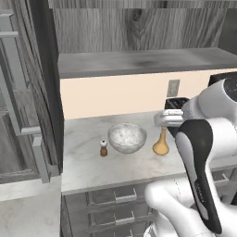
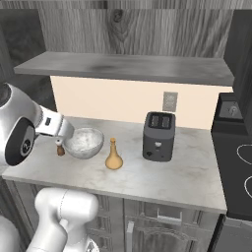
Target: Retrieve the bottle and the shaker from the cabinet and place them next to the mixing bowl on the counter. Then add garlic from the fridge to the mixing bowl.
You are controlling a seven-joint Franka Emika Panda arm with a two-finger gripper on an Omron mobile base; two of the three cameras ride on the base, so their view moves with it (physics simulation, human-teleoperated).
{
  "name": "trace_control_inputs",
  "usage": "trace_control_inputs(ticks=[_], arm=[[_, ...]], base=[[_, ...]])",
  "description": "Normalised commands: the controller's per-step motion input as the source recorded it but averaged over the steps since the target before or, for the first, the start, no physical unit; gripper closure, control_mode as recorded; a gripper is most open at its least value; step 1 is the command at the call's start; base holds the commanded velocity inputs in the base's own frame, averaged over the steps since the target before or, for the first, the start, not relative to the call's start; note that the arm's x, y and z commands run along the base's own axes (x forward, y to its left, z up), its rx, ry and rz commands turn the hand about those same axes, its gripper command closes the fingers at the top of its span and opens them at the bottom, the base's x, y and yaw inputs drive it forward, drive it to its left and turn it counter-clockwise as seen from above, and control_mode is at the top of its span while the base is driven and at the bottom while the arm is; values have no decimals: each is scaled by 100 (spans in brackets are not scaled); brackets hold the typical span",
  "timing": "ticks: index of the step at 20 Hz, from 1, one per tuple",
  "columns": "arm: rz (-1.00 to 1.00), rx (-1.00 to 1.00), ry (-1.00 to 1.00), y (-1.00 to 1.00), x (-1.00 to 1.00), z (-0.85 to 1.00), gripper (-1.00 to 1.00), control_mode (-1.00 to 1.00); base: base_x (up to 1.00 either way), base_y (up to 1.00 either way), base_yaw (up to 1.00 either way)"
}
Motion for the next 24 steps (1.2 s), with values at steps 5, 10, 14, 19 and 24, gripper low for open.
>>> trace_control_inputs(ticks=[5,10,14,19,24], arm=[[0,3,-16,-19,-61,24,-100,-100],[0,0,-21,0,-58,5,-100,-100],[0,0,-3,0,-11,2,-100,-100],[-1,0,5,7,12,0,-100,-100],[0,0,32,-1,33,3,-100,-100]], base=[[0,0,0],[0,0,0],[0,0,0],[0,0,0],[0,0,0]])
